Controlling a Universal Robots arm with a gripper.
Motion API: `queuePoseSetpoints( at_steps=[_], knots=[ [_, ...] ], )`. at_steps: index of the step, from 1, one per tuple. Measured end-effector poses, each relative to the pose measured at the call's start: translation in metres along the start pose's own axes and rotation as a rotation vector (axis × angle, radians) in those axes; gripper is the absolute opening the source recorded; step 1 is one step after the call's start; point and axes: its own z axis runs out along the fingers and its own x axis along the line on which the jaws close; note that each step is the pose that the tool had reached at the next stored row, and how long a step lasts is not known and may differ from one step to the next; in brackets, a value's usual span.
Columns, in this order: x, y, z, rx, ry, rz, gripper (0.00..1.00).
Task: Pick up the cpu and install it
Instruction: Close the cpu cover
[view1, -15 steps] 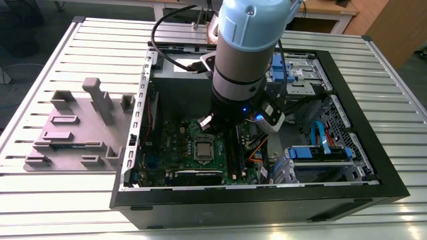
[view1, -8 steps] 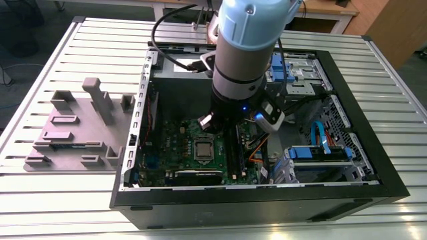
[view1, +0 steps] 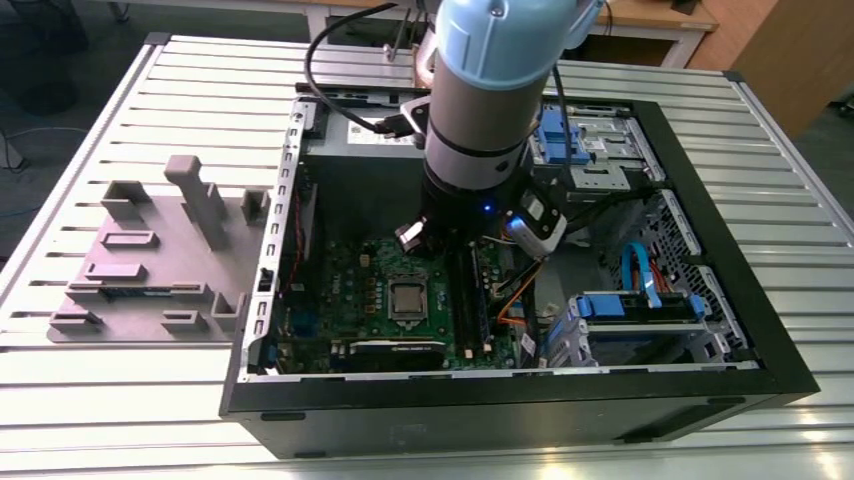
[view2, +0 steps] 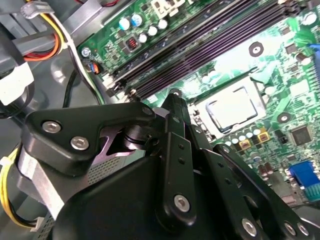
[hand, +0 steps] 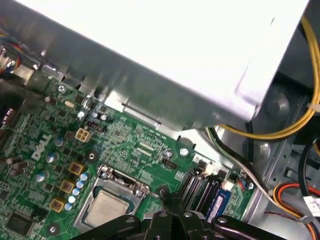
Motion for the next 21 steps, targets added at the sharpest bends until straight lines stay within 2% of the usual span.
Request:
queuePoseSetpoints(
  at_steps=[7, 14, 16, 21],
  knots=[
    [-0.0036, 0.0071, 0.0008, 0.0, 0.0, 0.0, 0.11],
    [-0.004, 0.0079, 0.0007, 0.0, 0.0001, 0.0, 0.11],
    [-0.0041, 0.0081, -0.0014, 0.0001, 0.0002, 0.0, 0.11],
    [-0.0045, 0.0088, -0.0115, 0.0, 0.0001, 0.0, 0.11]
  ],
)
